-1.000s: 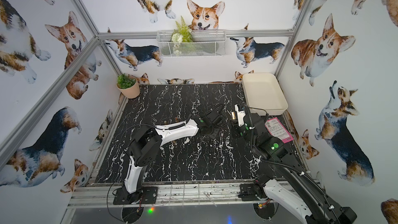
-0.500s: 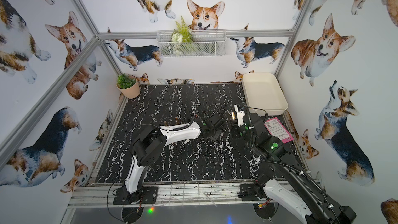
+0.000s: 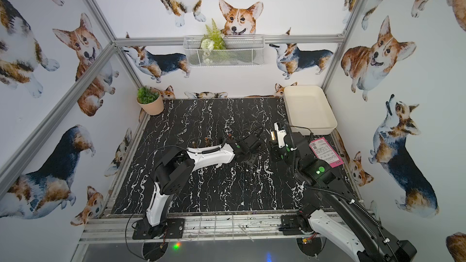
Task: Open the lipstick cap
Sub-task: Place the cover at the center of the board.
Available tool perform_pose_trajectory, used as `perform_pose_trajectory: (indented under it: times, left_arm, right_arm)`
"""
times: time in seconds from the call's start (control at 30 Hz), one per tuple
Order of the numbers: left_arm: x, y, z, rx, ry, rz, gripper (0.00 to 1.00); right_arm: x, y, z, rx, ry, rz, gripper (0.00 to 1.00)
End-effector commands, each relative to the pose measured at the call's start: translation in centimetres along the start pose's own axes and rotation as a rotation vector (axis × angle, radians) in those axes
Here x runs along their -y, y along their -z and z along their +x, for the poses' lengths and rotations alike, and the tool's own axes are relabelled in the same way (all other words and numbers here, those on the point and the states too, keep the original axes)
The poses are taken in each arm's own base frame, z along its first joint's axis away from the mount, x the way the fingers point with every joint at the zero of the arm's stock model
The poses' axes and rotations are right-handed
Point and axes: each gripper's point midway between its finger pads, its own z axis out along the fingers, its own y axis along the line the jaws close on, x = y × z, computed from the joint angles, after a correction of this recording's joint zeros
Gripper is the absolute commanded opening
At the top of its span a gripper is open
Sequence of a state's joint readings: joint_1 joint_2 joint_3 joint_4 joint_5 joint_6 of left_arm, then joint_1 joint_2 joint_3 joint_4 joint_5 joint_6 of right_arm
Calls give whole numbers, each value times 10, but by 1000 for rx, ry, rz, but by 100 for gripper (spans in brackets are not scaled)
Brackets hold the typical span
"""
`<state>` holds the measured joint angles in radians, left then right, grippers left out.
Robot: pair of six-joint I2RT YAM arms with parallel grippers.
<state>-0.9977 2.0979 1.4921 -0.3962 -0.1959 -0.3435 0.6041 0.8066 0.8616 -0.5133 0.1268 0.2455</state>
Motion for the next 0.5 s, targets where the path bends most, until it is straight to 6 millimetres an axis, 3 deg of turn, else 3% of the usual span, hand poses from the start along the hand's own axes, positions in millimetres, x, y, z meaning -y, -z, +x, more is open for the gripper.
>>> perform_pose_trajectory:
  times: [0.0,0.23,0.47]
  left_arm:
    - [-1,4,-3,8,14,-10,43]
    - [0,24,-17,28,34,8,54]
    - [-19,57,-45,45,188,121,59]
  right_arm:
    - [-1,0,-6,24,-4,0,8]
    - [0,2,-7,26,2,2,8]
    - [-4,2,-9,31,10,-19,8]
